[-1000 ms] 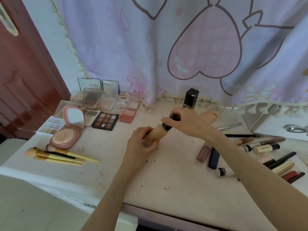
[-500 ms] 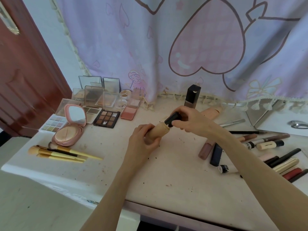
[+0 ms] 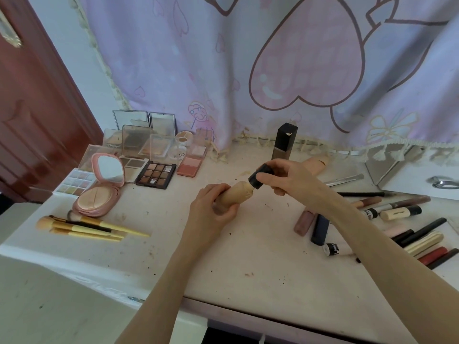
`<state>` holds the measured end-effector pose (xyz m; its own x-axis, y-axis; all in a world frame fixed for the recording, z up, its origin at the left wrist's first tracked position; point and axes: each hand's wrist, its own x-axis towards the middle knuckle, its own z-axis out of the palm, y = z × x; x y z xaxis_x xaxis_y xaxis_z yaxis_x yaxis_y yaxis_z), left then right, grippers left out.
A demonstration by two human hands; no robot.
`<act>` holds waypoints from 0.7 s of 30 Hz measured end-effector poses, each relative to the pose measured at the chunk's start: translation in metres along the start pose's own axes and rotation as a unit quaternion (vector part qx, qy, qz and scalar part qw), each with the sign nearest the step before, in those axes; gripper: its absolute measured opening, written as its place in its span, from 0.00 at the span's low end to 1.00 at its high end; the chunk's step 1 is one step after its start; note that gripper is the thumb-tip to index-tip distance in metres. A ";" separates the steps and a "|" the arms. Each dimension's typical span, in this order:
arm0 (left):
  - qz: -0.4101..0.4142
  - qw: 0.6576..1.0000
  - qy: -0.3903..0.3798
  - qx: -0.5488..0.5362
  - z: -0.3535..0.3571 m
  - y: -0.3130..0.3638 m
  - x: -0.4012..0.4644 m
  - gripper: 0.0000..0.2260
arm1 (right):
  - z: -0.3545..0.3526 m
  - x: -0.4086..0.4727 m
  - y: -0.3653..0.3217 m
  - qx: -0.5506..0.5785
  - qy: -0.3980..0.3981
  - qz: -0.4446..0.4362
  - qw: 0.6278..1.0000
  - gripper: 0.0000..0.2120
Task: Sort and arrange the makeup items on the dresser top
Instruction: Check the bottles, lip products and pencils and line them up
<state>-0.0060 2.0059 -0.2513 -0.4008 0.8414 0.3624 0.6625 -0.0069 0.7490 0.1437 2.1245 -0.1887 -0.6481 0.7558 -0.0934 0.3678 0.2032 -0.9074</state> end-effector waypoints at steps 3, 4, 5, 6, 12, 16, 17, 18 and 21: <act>0.002 1.000 -0.001 0.003 0.001 0.001 0.001 0.14 | 0.006 0.002 0.002 -0.020 0.020 0.021 0.999 0.17; -0.001 1.000 0.000 0.003 0.001 0.001 0.001 0.15 | 0.007 0.003 0.002 -0.017 0.028 0.021 0.999 0.17; -0.003 1.000 0.001 0.001 0.001 0.000 0.001 0.15 | 0.006 0.003 0.002 -0.006 0.036 0.021 0.999 0.15; -0.004 1.000 0.002 0.001 0.002 0.000 0.001 0.15 | 0.005 0.004 0.003 0.015 0.041 0.022 0.999 0.13; -0.004 1.000 0.001 0.004 0.001 -0.001 0.001 0.15 | -0.002 0.003 0.004 0.112 0.059 0.040 0.991 0.07; -0.004 1.000 0.002 0.002 0.002 -0.001 0.001 0.14 | -0.003 0.000 0.004 0.106 0.076 0.039 0.991 0.09; -0.004 1.000 0.003 0.001 0.002 -0.001 0.001 0.14 | -0.003 0.000 0.004 0.100 0.081 0.037 0.991 0.10; -0.003 1.000 0.004 0.000 0.002 -0.001 0.001 0.14 | -0.004 0.000 0.004 0.095 0.086 0.035 0.991 0.10; -0.001 1.000 0.003 -0.004 0.002 -0.001 0.000 0.14 | -0.006 -0.001 0.002 0.084 0.094 0.024 0.992 0.11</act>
<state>-0.0060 2.0071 -0.2531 -0.4060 0.8387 0.3631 0.6558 -0.0093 0.7548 0.1493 2.1284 -0.1881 -0.4913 0.8678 -0.0743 0.2682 0.0695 -0.9609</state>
